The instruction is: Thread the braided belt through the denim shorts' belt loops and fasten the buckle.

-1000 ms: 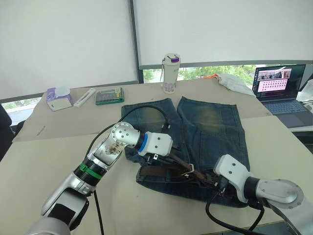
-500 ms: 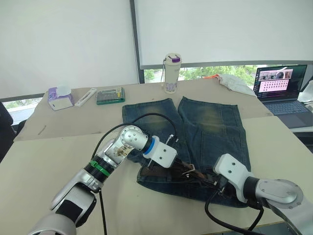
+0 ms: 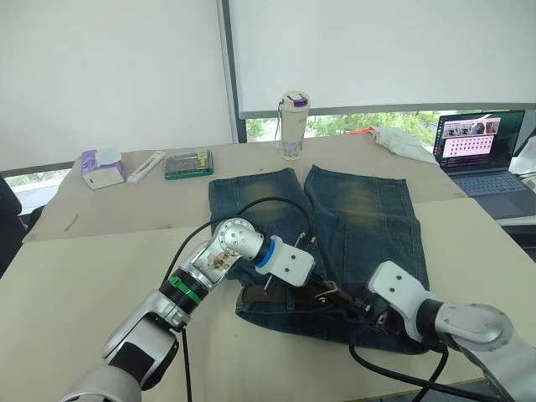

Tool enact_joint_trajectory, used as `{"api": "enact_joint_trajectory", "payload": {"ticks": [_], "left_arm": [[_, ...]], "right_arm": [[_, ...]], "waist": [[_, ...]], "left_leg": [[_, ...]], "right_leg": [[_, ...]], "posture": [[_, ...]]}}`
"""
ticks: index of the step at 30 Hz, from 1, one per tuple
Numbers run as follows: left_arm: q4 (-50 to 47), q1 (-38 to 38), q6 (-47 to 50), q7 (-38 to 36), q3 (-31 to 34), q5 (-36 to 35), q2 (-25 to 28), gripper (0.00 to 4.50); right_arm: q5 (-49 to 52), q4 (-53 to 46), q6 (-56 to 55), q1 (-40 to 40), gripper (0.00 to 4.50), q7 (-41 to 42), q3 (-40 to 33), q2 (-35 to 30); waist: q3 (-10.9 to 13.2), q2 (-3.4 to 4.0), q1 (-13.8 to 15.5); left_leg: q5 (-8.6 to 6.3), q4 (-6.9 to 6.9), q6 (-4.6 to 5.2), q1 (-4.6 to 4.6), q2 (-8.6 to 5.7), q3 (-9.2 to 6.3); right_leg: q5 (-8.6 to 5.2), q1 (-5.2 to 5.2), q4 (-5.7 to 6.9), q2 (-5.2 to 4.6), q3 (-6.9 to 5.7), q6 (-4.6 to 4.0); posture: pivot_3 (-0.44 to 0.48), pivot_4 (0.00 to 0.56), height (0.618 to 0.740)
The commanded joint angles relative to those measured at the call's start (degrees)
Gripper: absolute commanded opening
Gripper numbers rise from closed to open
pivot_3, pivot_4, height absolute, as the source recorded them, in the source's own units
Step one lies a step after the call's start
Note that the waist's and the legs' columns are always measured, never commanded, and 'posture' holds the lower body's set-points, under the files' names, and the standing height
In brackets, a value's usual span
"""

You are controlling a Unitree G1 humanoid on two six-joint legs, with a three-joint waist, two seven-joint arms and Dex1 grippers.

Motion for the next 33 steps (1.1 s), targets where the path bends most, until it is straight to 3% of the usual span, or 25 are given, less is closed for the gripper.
{"api": "enact_joint_trajectory", "payload": {"ticks": [1,8,15,16,19,23,25,26,33], "left_arm": [[-0.37,-0.29,0.05,0.32,1.44,-1.21,-0.33,0.05],[-0.25,-0.08,-0.3,0.77,1.43,-0.99,-0.39,0.05],[-0.8,0.51,1.12,1.02,2.08,-1.97,-0.48,0.0],[-2.15,1.12,4.24,0.37,3.04,-3.82,-0.17,0.0],[-10.08,3.59,23.47,-1.89,8.7,-14.57,1.89,0.93],[-18.99,8.53,46.88,0.35,18.24,-28.89,6.58,2.29],[-22.21,12.55,52.31,0.14,19.91,-31.84,9.97,2.94],[-23.3,14.43,53.37,0.13,19.95,-32.13,11.31,2.25],[-16.38,23.55,40.84,4.99,11.51,-18.58,12.85,0.03]], "right_arm": [[-1.11,-0.32,-1.06,-1.84,2.22,-0.96,1.1,0.24],[-4.01,1.86,-2.43,-3.9,2.22,-1.12,3.96,-0.92],[-5.12,2.68,-2.8,-7.18,0.02,-0.43,7.25,-0.28],[-5.16,2.31,-2.69,-7.09,0.02,-0.37,7.14,-0.4],[-5.8,0.74,-2.95,-5.37,0.0,-0.24,5.7,-1.96],[-6.74,-1.12,-4.11,-1.36,0.0,0.05,2.55,-4.2],[-7.36,-1.51,-5.01,0.48,0.0,0.24,1.49,-5.25],[-7.43,-1.57,-5.3,1.01,0.0,0.31,1.09,-5.42],[-7.14,-1.71,-6.56,1.98,0.0,1.37,-0.77,-5.35]], "waist": [[0.0,0.0,0.04],[-0.01,0.01,0.02],[-0.03,0.05,-0.04],[-0.04,0.06,-0.05],[-0.11,0.19,-0.22],[-0.17,0.28,-0.44],[-0.19,0.32,-0.54],[-0.21,0.34,-0.54],[-0.35,0.39,0.49]], "left_leg": [[0.0,0.0,0.0,0.0,0.0,0.0],[0.0,0.02,0.0,0.0,-0.01,0.0],[0.01,0.02,-0.01,0.0,0.0,0.0],[0.01,0.02,-0.01,-0.01,0.0,0.0],[0.0,0.02,0.01,-0.03,0.01,0.0],[-0.01,0.04,0.03,-0.05,0.02,-0.02],[-0.02,0.03,0.04,0.05,0.03,-0.02],[-0.02,0.02,0.04,0.08,0.03,-0.02],[0.0,0.02,0.0,0.1,0.0,-0.02]], "right_leg": [[0.0,0.0,0.0,0.0,0.0,0.0],[0.0,0.0,0.0,0.0,0.0,0.0],[0.0,-0.02,0.02,0.0,0.0,0.0],[0.0,-0.02,0.01,0.0,0.0,-0.01],[0.0,-0.07,0.05,0.01,0.02,0.0],[0.0,-0.12,0.11,0.03,0.0,0.0],[0.0,-0.07,0.12,0.04,0.0,0.0],[0.0,-0.06,0.12,0.04,0.01,0.0],[0.03,0.03,0.01,-0.01,0.01,-0.04]], "posture": [[0.0,0.15,0.74],[0.0,0.15,0.74],[0.0,0.15,0.74],[0.0,0.15,0.74],[0.0,0.15,0.74],[0.0,0.15,0.74],[0.0,0.15,0.74],[0.0,0.15,0.74],[0.0,0.15,0.74]]}}
